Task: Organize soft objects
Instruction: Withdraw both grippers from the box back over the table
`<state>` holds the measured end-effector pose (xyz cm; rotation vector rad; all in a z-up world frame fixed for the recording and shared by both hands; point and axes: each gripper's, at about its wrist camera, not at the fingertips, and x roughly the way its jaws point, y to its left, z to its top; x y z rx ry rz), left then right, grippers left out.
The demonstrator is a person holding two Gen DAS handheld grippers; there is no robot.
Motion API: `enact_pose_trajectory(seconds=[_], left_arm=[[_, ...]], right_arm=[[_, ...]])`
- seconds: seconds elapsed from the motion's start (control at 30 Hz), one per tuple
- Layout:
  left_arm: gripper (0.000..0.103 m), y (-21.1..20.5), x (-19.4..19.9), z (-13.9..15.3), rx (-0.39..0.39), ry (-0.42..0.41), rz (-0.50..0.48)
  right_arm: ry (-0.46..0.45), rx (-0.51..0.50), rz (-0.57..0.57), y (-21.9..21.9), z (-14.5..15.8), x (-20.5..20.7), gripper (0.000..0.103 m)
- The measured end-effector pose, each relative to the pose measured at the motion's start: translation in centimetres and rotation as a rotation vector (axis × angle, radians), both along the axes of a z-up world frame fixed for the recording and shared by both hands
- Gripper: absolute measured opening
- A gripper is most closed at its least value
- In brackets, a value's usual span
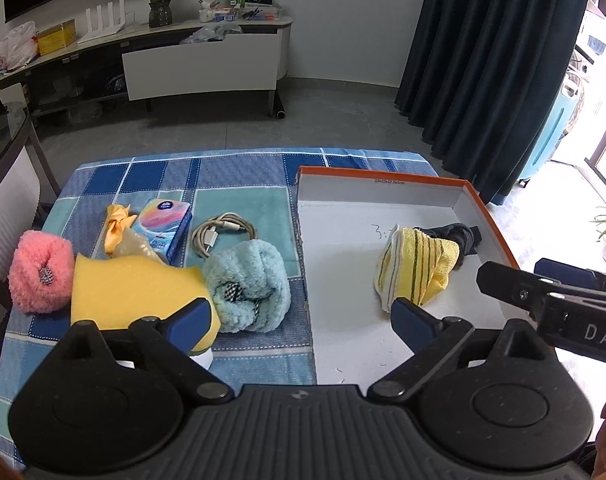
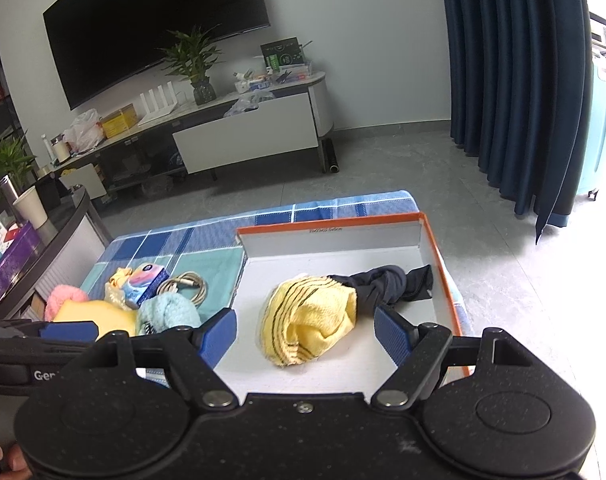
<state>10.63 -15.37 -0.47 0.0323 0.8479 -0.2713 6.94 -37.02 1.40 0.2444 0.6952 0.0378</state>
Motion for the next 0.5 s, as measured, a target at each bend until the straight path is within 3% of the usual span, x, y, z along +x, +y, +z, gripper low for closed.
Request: enact_pose_trajectory(seconds=[0.5], left_arm=[[0.103, 3.3, -0.7, -0.2, -0.024, 0.001, 0.066]], right_arm=[[0.028, -0.011, 0.063, 3.1, -0.2, 0.1, 0.090]])
